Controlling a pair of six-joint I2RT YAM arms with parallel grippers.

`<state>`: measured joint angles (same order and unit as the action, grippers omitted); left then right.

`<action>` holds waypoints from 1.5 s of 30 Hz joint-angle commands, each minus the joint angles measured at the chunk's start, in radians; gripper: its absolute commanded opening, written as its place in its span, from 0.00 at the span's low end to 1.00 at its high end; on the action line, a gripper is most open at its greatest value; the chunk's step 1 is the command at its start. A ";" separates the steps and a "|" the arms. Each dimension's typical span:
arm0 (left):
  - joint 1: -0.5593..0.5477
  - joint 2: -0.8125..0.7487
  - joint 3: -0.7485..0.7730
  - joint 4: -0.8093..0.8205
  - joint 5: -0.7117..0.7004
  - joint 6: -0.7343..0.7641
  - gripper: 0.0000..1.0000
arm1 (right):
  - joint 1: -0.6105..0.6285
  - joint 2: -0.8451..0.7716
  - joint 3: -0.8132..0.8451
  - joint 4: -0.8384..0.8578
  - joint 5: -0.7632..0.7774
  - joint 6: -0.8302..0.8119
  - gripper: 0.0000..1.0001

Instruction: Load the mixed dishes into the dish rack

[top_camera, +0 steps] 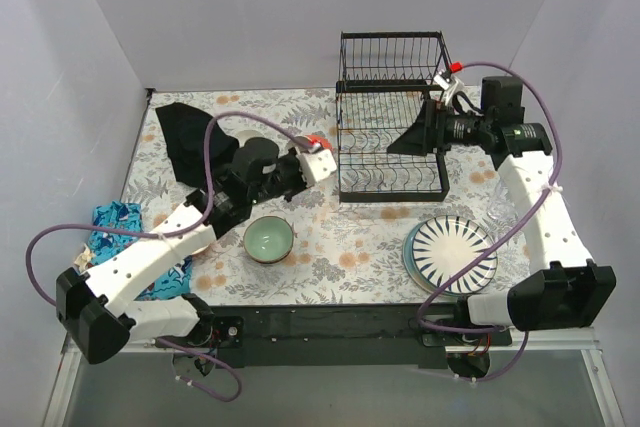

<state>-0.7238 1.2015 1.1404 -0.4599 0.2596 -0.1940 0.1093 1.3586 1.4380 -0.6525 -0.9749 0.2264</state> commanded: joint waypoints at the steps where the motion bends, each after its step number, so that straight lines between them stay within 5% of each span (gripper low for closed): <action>1: -0.179 -0.080 -0.111 0.409 -0.400 0.390 0.00 | -0.040 -0.071 -0.120 -0.130 0.154 0.051 0.91; 5: -0.316 -0.030 -0.175 0.489 -0.706 0.609 0.00 | -0.052 -0.088 -0.229 -0.073 0.150 0.166 0.93; 10: -0.463 -0.019 -0.413 0.890 -0.858 1.020 0.00 | -0.083 -0.087 -0.257 0.020 0.062 0.295 0.95; 13: -0.512 0.000 -0.473 1.007 -0.911 1.119 0.00 | -0.092 -0.076 -0.275 0.079 -0.008 0.392 0.96; 26: -0.600 0.185 -0.452 1.081 -1.001 1.167 0.00 | -0.045 -0.044 -0.363 0.214 -0.125 0.608 0.98; 45: -0.606 0.290 -0.436 1.213 -0.938 1.271 0.00 | 0.038 0.111 -0.257 0.165 -0.019 0.584 0.98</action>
<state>-1.3201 1.5059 0.6518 0.6071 -0.6849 1.0302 0.1299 1.4403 1.1080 -0.4976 -0.9970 0.8124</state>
